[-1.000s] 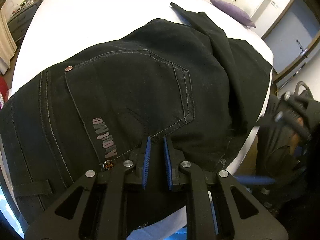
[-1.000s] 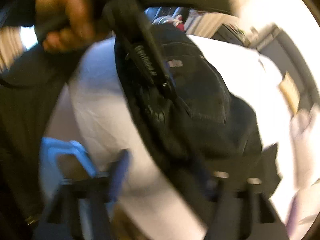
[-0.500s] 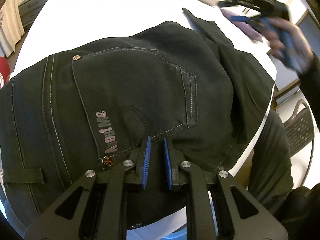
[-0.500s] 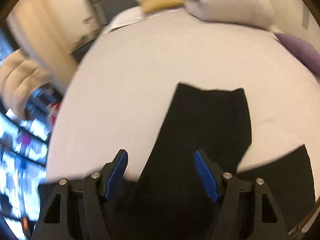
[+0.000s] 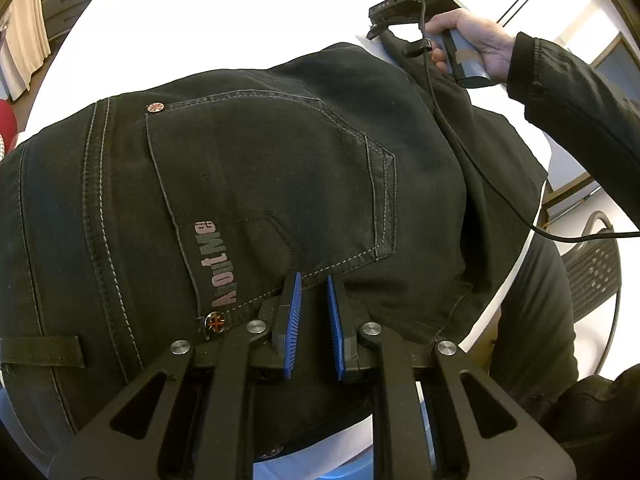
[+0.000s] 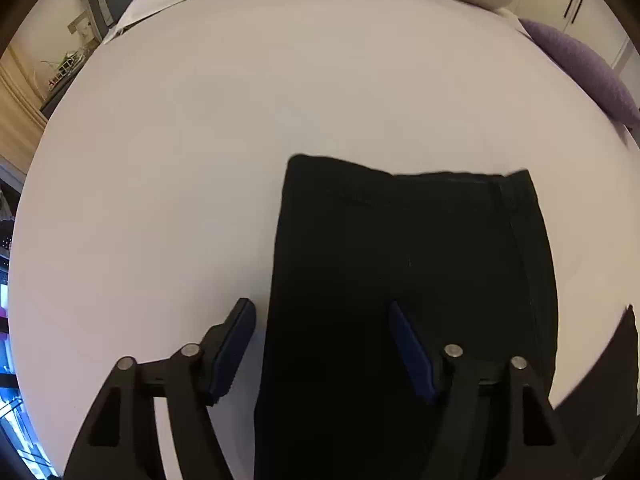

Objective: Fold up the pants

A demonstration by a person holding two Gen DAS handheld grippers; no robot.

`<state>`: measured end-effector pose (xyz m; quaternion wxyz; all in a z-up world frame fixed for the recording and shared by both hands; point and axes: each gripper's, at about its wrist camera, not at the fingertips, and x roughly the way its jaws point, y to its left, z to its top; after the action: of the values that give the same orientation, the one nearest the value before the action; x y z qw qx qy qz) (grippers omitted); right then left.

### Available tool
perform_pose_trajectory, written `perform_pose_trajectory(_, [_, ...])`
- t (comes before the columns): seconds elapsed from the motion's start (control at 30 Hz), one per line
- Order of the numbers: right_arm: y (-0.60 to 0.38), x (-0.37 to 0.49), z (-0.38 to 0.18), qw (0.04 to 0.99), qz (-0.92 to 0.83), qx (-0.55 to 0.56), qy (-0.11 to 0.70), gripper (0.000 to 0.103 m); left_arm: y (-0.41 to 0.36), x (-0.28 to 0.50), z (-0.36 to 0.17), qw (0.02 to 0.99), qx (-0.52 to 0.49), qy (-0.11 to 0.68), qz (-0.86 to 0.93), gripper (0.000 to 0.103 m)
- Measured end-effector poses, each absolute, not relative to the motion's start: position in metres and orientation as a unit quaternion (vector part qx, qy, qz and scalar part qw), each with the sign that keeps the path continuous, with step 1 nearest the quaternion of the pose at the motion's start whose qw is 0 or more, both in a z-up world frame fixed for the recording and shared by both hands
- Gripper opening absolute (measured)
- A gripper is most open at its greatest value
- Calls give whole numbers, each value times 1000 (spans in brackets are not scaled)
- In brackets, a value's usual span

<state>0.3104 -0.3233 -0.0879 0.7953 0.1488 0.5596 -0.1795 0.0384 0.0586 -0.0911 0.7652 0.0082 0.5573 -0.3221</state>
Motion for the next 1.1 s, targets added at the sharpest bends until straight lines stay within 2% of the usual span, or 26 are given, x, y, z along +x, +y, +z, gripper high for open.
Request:
perform_pose_trajectory(0.03, [-324,310,-86,799,-173,149,556,51,58,39,-91,765,8,557,-322,13])
perform_pose_trajectory(0.1, [-329,307,-81,801,-169,157,553,7,58,38,-90,765,9,558,-321,13])
perform_pose_trajectory(0.33, [-384,230,-33,827,-148,293,457,6,43,35,-89,770,37,556,-312,13])
perform_pose_trajectory(0.57, [-473,82,-2,837,-152,421,316,6,32,35,-87,772,57,556,-302,13])
perform_pose_trajectory(0.7, [-524,-4,-18,807,-193,504,239,6,28,34,-86,770,48,561,-299,13])
perform_pose_trajectory(0.8, [-553,-45,-46,773,-212,555,223,6,25,38,-85,768,50,565,-298,13])
perform_pose_trajectory(0.93, [-564,-84,-87,729,-215,619,199,12,20,40,-82,767,62,568,-292,13])
perform_pose_trajectory(0.97, [-571,-96,-93,722,-213,630,190,25,17,40,-81,768,66,568,-290,13])
perform_pose_trajectory(1.0, [-575,-101,-98,712,-210,643,186,53,15,40,-80,769,69,568,-287,13])
perform_pose_trajectory(1.07, [-574,-94,-100,712,-189,656,162,69,10,39,-80,770,75,567,-283,13])
perform_pose_trajectory(1.1, [-570,-89,-96,717,-188,651,162,74,9,36,-79,771,78,566,-281,13])
